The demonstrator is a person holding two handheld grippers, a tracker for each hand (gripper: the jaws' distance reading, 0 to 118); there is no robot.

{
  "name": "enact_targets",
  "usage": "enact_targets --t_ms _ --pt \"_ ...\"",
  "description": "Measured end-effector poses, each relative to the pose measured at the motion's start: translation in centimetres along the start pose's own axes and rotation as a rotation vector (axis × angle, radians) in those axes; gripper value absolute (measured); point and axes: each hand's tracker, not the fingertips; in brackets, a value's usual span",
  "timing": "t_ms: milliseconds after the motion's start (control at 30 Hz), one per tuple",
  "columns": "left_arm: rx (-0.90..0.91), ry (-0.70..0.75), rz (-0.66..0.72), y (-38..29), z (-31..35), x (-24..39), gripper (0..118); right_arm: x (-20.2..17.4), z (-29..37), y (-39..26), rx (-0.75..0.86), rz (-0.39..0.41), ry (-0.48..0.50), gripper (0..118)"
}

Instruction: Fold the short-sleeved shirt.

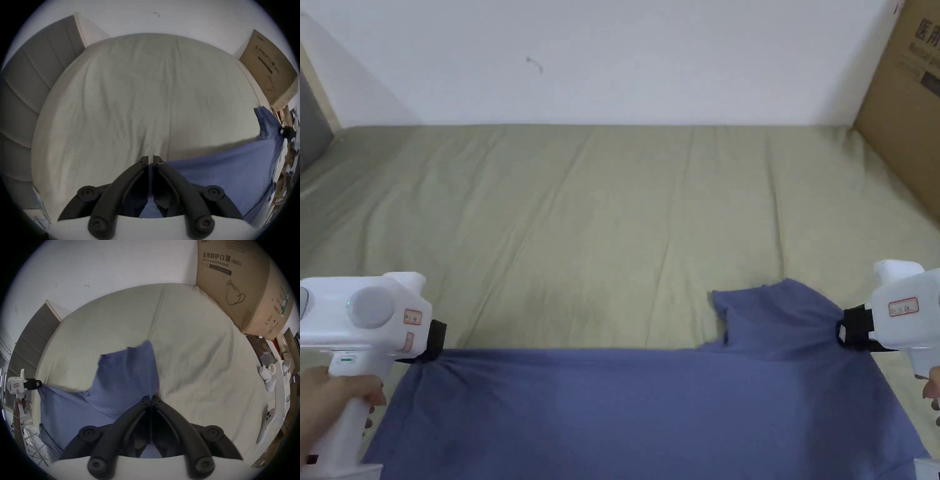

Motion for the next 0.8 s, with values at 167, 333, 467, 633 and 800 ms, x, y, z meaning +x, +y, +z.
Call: enact_targets --t_ms 167,333,467,633,800 --pt "0.076 -0.013 -0.042 -3.0 7.0 -0.7 3 -0.4 6.7 -2.3 0.057 0.032 -0.008 0" --pt "0.148 -0.065 -0.049 -9.3 14.3 -2.6 3 0.0 13.7 -9.5 0.081 0.065 -0.004 0" --pt "0.128 -0.081 -0.028 -15.6 16.5 -3.4 3 1.4 15.6 -16.9 0.022 0.041 0.038 0" --pt "-0.010 -0.076 -0.003 -24.1 14.3 -4.1 3 1.2 15.1 -26.8 -0.111 -0.003 0.009 0" --pt "-0.035 -0.086 0.096 -27.8 12.0 -5.1 13 0.8 13.1 -31.1 -0.157 -0.042 0.004 10"
